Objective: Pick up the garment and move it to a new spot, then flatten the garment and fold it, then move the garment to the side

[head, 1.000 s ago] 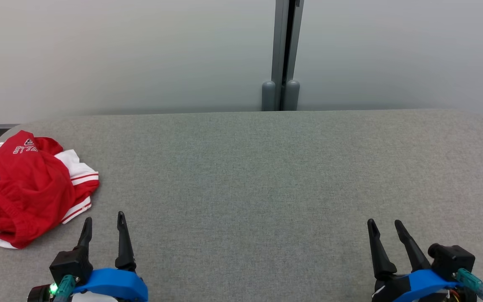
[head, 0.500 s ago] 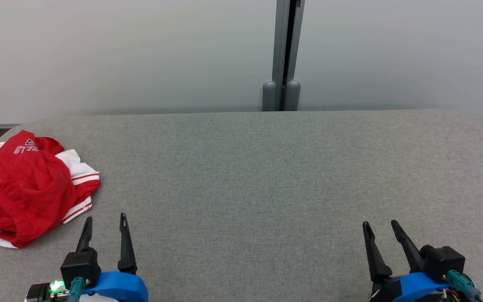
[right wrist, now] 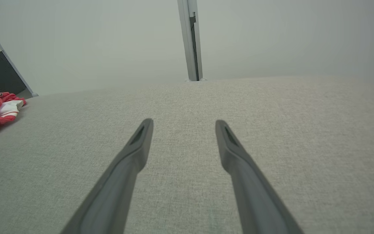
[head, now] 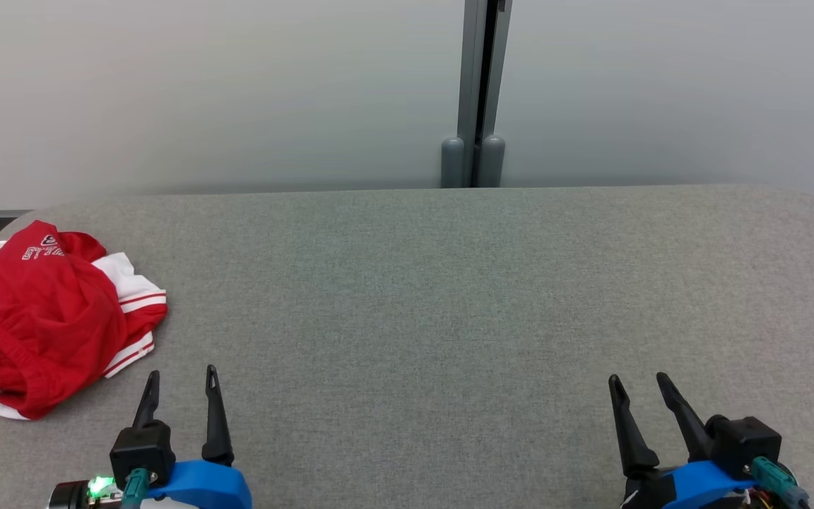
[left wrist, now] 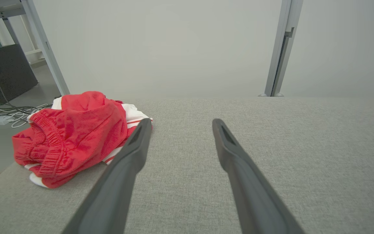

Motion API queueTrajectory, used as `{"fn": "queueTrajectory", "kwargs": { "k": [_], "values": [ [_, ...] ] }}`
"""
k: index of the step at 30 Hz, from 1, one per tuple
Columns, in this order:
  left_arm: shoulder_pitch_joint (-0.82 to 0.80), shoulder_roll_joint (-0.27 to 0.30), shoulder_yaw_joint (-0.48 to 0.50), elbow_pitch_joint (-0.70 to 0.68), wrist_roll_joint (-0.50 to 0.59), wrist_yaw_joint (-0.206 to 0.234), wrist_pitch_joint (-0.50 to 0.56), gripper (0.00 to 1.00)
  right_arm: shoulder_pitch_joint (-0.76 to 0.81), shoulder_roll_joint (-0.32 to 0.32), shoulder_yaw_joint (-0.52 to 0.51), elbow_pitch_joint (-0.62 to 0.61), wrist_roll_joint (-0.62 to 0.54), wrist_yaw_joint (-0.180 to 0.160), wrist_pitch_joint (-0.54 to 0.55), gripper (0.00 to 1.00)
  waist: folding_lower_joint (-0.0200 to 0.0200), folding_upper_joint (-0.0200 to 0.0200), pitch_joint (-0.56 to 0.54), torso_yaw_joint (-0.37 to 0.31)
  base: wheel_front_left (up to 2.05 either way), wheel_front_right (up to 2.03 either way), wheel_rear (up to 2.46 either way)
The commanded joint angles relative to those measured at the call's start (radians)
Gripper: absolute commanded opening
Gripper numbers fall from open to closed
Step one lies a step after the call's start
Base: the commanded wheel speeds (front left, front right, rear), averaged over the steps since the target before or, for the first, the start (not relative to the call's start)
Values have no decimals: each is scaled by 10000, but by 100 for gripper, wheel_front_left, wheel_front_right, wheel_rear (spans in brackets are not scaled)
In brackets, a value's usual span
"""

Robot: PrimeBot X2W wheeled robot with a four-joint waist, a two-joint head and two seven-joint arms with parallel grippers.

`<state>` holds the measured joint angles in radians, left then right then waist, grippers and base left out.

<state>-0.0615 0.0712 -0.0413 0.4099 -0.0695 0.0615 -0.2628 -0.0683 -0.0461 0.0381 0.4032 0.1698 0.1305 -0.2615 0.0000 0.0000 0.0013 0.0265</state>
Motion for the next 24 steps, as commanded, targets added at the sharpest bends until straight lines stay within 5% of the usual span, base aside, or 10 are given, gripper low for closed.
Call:
{"fn": "queueTrajectory", "kwargs": {
  "k": [1,16,24],
  "values": [
    [-94,13,84,70,-138,-57,-31,100,-78,-76,19,69,336,5,-54,100,0,0,-1,0,0,0,0],
    [-187,9,88,77,-175,116,-31,100,-90,-74,27,149,687,5,-50,100,0,0,10,89,0,0,0],
    [-312,170,100,-84,-131,76,-31,100,-111,-71,93,51,783,5,-45,100,0,0,11,728,0,0,0]
  ]
}}
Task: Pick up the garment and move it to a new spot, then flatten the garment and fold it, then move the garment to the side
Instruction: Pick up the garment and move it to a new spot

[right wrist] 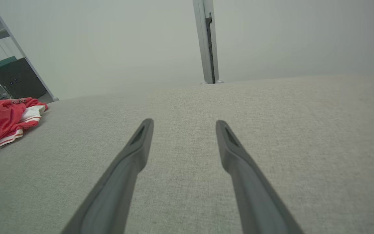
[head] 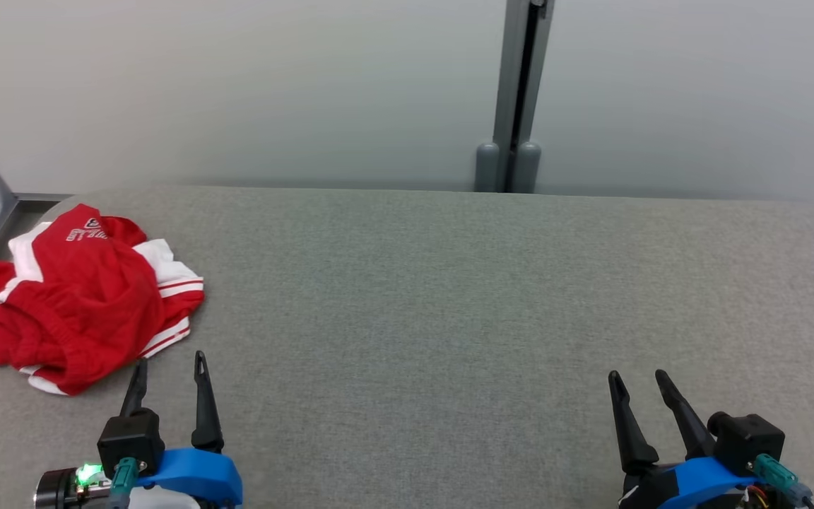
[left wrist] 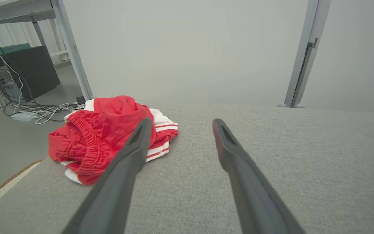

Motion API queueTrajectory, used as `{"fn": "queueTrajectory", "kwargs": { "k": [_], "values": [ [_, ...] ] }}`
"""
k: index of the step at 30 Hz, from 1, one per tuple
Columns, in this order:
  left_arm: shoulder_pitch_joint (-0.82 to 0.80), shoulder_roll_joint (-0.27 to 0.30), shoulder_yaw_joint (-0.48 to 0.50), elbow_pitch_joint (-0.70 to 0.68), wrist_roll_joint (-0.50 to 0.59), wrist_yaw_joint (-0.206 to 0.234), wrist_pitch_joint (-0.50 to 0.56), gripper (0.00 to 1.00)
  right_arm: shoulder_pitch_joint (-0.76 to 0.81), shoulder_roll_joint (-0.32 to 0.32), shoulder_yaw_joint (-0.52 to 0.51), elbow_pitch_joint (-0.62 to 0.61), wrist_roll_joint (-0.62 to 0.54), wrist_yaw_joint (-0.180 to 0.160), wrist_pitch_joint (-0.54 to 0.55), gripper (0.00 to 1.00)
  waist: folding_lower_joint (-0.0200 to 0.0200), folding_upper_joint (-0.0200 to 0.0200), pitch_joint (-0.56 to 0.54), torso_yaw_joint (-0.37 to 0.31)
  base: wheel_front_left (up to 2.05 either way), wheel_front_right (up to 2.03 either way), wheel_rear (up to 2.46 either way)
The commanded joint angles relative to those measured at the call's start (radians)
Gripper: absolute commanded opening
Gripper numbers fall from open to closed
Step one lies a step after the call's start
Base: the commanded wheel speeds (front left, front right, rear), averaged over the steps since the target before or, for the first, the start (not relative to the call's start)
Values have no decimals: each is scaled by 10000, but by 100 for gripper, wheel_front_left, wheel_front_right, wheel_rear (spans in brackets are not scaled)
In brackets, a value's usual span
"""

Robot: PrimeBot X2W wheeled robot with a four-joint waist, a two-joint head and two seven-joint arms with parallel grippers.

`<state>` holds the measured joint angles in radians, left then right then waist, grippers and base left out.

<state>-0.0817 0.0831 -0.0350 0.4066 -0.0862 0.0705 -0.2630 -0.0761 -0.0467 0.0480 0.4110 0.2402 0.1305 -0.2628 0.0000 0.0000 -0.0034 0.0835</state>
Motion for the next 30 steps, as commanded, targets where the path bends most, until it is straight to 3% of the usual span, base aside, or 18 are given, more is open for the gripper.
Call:
{"fn": "queueTrajectory", "kwargs": {
  "k": [1,30],
  "values": [
    [-134,73,10,-49,42,-43,-29,100,-15,-65,-20,-34,98,5,-31,100,0,0,52,288,0,0,0],
    [-177,694,384,-166,-315,85,-28,100,-161,-67,91,-67,-7,5,-31,100,0,0,252,4110,0,0,0]
  ]
}}
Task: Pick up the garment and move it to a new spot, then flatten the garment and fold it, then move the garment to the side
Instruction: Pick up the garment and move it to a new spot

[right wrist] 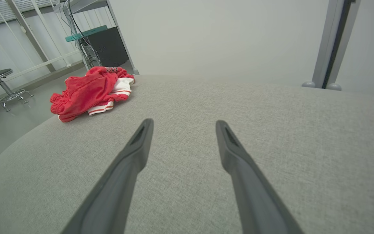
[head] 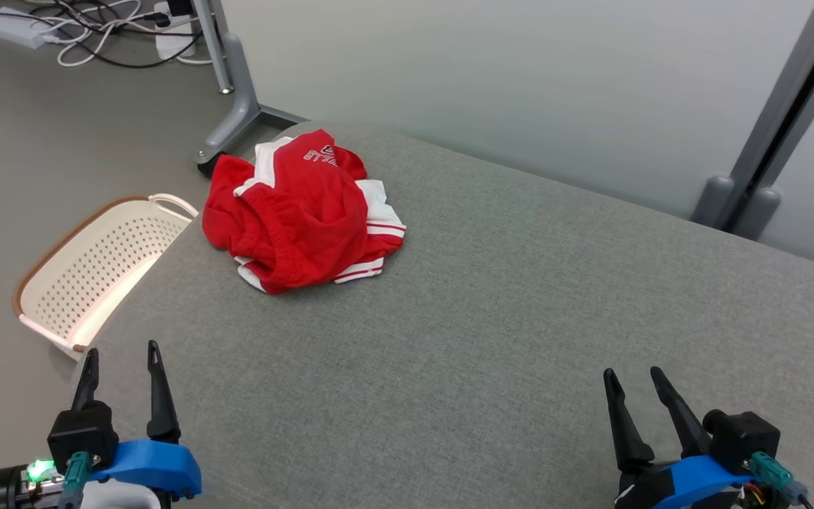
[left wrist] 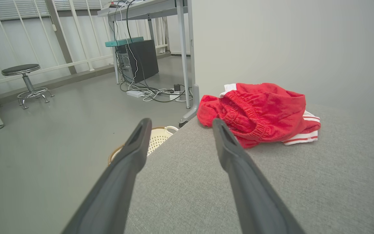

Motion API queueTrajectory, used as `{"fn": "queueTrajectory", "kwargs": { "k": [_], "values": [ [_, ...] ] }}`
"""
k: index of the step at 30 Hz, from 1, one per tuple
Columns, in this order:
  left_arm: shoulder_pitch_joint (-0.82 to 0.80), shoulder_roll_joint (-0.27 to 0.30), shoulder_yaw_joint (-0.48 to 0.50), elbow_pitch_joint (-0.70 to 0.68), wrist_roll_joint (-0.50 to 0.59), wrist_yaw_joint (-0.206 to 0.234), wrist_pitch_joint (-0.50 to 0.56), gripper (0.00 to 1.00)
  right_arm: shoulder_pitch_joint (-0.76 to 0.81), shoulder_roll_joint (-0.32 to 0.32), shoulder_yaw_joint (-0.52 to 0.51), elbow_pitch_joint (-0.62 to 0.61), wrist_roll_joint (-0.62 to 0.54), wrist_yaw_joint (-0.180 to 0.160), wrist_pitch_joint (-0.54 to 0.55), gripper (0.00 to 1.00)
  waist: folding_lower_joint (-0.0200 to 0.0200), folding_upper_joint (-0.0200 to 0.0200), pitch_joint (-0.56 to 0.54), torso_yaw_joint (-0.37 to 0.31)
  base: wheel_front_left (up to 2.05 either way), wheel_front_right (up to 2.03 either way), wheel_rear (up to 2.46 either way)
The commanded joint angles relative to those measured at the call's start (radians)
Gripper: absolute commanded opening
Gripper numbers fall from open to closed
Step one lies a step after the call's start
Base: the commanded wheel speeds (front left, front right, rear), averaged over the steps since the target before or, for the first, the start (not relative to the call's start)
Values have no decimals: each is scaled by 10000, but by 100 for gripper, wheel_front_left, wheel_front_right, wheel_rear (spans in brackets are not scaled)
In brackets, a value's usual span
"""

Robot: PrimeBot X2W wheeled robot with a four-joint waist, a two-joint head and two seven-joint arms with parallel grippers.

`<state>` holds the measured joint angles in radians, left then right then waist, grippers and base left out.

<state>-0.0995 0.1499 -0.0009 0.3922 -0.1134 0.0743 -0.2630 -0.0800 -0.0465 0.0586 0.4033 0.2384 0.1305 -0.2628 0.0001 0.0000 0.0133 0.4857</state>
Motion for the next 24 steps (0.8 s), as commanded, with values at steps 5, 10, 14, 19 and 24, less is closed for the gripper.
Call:
{"fn": "queueTrajectory", "kwargs": {
  "k": [5,10,14,19,24],
  "values": [
    [63,101,120,-12,-133,83,-28,100,-181,-69,92,27,23,5,-31,100,-1,0,112,228,0,0,0],
    [-157,70,181,54,-265,70,-28,100,-247,-73,134,22,-80,5,-31,100,-1,0,241,124,0,0,0],
    [-749,157,285,172,-402,-9,-28,100,-446,-73,117,-46,-311,5,-31,100,-1,0,502,-219,0,0,0],
    [-2039,448,610,512,-765,-162,-28,100,-789,-69,-46,-215,-690,5,-31,100,-1,0,1092,-985,0,0,0],
    [-3493,956,904,900,-1065,-317,63,100,-1165,-69,-300,-520,-1267,5,-33,100,-1,0,1924,-1934,0,0,0]
  ]
}}
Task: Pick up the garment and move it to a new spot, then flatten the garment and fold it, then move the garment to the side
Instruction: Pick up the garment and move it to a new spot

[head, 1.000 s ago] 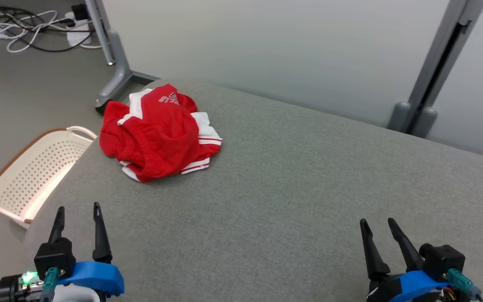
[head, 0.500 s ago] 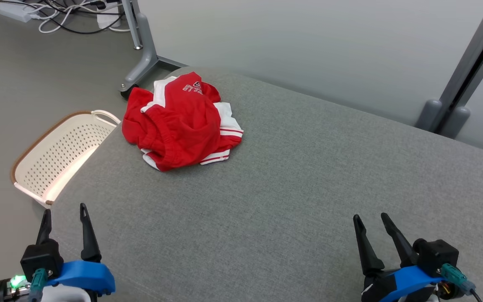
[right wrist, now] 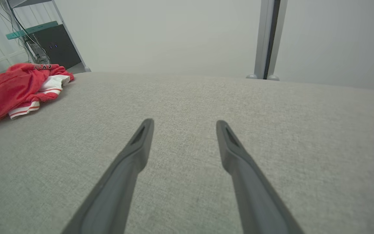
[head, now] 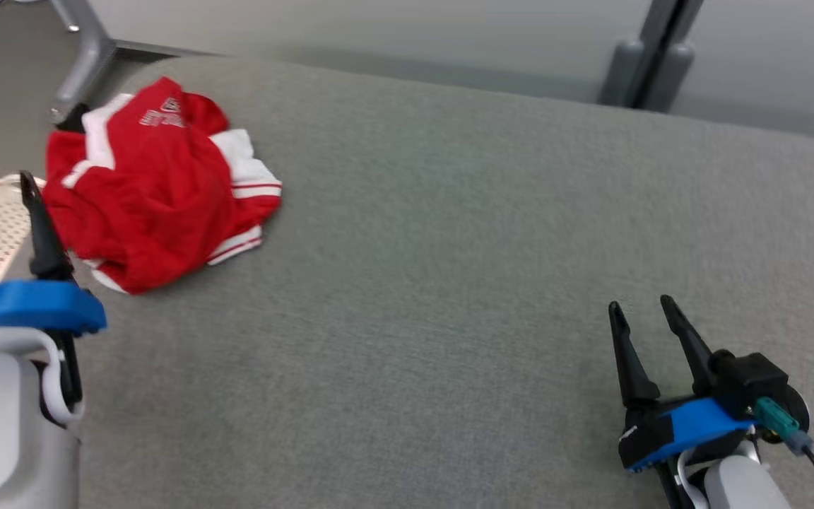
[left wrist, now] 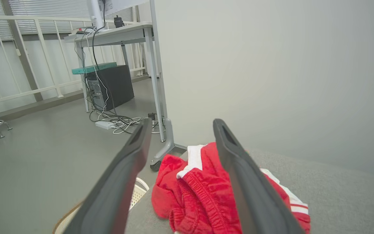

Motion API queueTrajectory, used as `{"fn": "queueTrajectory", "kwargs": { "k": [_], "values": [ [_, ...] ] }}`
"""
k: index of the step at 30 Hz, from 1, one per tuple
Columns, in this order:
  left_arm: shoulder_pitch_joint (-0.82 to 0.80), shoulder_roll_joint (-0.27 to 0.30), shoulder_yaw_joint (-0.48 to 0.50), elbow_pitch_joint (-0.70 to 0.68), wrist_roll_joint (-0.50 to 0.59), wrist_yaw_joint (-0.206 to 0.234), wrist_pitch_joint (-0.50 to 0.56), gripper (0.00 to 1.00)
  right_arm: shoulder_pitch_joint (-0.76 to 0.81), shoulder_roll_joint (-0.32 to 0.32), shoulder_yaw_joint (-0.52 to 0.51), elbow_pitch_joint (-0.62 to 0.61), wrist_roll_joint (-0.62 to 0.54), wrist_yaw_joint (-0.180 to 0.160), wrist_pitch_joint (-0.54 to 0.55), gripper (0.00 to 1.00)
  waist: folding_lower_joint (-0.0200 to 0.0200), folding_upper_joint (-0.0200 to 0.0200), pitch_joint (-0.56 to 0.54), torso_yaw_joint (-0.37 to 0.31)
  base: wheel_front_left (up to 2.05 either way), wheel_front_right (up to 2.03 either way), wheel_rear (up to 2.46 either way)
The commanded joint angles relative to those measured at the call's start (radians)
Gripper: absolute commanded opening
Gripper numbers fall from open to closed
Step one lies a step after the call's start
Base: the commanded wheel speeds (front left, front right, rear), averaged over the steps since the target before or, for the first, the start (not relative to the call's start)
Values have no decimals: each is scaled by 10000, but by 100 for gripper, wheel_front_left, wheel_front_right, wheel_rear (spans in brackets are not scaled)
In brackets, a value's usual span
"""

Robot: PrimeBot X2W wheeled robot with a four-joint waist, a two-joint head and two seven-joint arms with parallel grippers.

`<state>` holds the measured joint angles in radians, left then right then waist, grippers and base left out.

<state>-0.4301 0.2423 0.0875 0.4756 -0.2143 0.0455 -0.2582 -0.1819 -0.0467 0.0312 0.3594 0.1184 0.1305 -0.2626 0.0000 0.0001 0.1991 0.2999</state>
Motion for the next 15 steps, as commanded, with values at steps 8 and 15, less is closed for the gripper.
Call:
{"fn": "queueTrajectory", "kwargs": {
  "k": [8,15],
  "values": [
    [-2312,1032,112,1196,-238,-436,964,100,-583,-62,-335,-685,-639,5,-30,100,0,-1,1281,-1452,0,0,0],
    [-3168,1639,-133,2716,-425,-941,2733,100,-806,-61,-426,-1088,-642,5,10,100,0,-1,1871,-2205,0,0,0]
  ]
}}
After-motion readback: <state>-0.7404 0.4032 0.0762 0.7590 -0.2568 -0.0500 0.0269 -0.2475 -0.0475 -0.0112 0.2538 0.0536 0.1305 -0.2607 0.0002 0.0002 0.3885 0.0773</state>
